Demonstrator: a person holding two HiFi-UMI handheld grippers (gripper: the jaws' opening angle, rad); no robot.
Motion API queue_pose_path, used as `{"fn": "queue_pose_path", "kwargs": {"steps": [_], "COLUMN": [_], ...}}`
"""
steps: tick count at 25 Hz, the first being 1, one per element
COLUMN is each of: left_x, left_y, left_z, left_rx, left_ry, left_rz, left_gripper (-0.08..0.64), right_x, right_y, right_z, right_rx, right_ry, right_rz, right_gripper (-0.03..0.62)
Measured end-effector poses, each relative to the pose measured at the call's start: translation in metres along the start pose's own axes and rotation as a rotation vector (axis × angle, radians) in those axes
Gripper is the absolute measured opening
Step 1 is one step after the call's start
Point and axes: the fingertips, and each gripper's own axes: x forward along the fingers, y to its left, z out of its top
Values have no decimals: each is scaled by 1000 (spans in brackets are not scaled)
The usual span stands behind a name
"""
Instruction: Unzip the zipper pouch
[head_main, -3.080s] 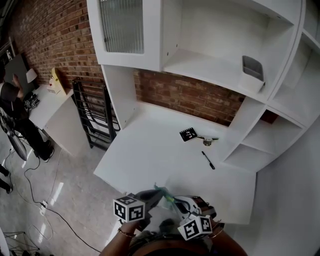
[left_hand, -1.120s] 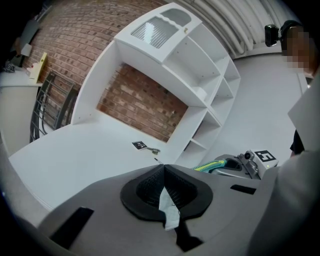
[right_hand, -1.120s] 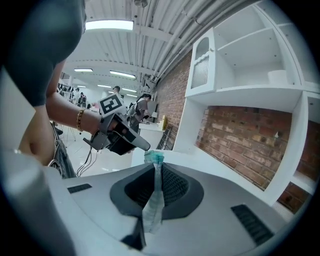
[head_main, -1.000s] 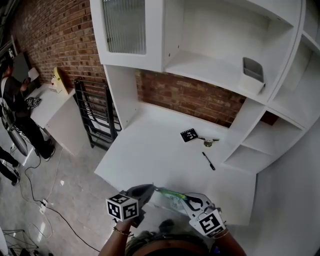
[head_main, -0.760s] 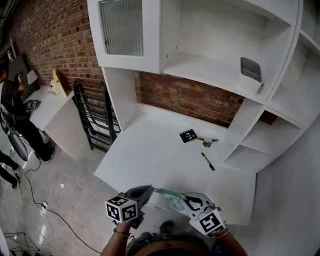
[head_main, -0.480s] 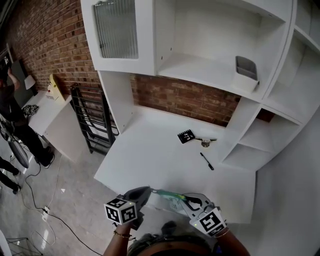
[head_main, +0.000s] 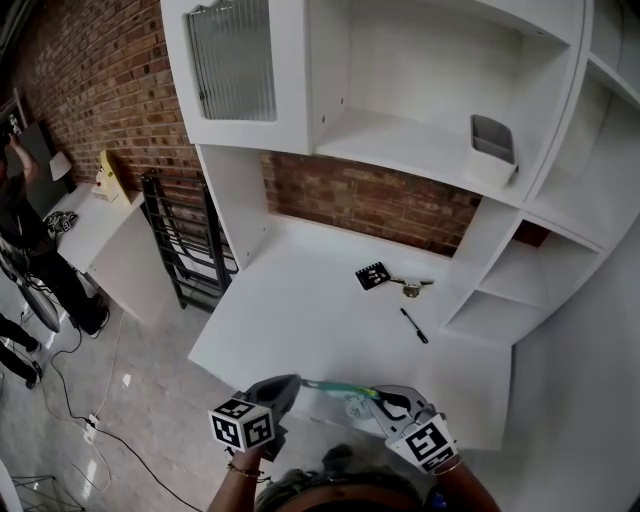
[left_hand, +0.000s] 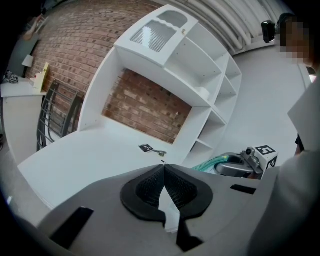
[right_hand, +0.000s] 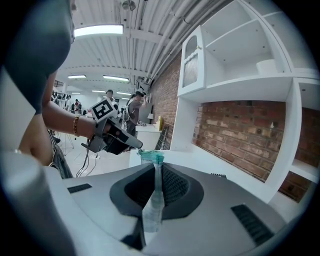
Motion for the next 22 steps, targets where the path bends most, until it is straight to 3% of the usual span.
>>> {"fn": "queue_pose_path", "kwargs": {"steps": [2, 7, 13, 22], "left_x": [0, 1, 7, 2], "left_y": [0, -2, -18, -13], "left_z": [1, 2, -3, 2], "left_rx": [4, 102, 95, 140], "left_ry": [-8, -36, -51, -73], "left_rz": [-1, 20, -60, -35], "left_gripper": [2, 2, 39, 60], "right_x": [1, 2, 5, 14], "right_y": [0, 0, -3, -12], "right_z": [2, 5, 3, 3], "right_rx": [3, -9, -40, -42], "right_ry": [-6, -19, 8, 6], "right_rz": [2, 22, 17, 0], "right_gripper": [16, 15, 15, 15]}}
